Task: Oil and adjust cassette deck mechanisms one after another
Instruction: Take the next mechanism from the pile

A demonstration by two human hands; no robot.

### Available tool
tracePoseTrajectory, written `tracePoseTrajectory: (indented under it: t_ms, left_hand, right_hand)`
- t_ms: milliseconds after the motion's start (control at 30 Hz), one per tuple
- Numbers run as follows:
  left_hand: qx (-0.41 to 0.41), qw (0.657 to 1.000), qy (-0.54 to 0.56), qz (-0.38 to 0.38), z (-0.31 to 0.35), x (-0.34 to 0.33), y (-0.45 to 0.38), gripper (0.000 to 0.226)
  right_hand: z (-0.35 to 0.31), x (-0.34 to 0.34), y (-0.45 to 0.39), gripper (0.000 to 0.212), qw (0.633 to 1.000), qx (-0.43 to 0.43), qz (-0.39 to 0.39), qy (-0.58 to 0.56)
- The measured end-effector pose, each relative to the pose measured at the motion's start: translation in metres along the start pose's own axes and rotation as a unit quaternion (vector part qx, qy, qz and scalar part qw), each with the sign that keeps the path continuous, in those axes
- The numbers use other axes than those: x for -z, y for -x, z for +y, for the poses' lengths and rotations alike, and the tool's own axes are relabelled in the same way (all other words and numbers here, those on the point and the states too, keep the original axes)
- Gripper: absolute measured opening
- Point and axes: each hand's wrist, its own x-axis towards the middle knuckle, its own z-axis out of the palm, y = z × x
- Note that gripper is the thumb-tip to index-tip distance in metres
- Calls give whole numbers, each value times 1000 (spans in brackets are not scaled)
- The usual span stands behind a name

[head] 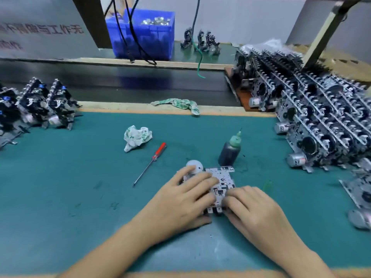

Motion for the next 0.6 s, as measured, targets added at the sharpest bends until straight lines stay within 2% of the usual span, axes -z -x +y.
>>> tracePoseTrajectory:
  t_ms: [67, 133, 200, 267, 333, 433, 600]
  left_hand:
    - [83, 992, 95, -27, -7, 1, 8, 58]
    - [185, 959, 205, -69, -12, 2, 15, 86]
    - [237, 926, 278, -93, -15, 1, 18, 101]
    - [245, 914, 308, -95, -16, 0, 19, 105]
    - [244, 914, 312, -85, -16, 1, 18, 103]
    - [253, 904, 336, -79, -15, 2, 19, 100]
    - [272, 880, 380, -84, -20, 7, 22, 100]
  right_hand:
    - [2, -1, 5, 15, 999, -7, -1, -36]
    - [2, -1, 9, 21, 997, -22, 8, -69]
    - [1, -2, 9, 20, 991, -63, 50, -107]
    - [2, -3, 8, 19, 980, -113, 90, -138]
    - [5, -3, 8, 23, 971, -156, 97, -155]
    - [5, -4, 8, 32, 966, -189, 61, -164]
    - [-1, -4, 6, 34, 965, -172, -3, -200]
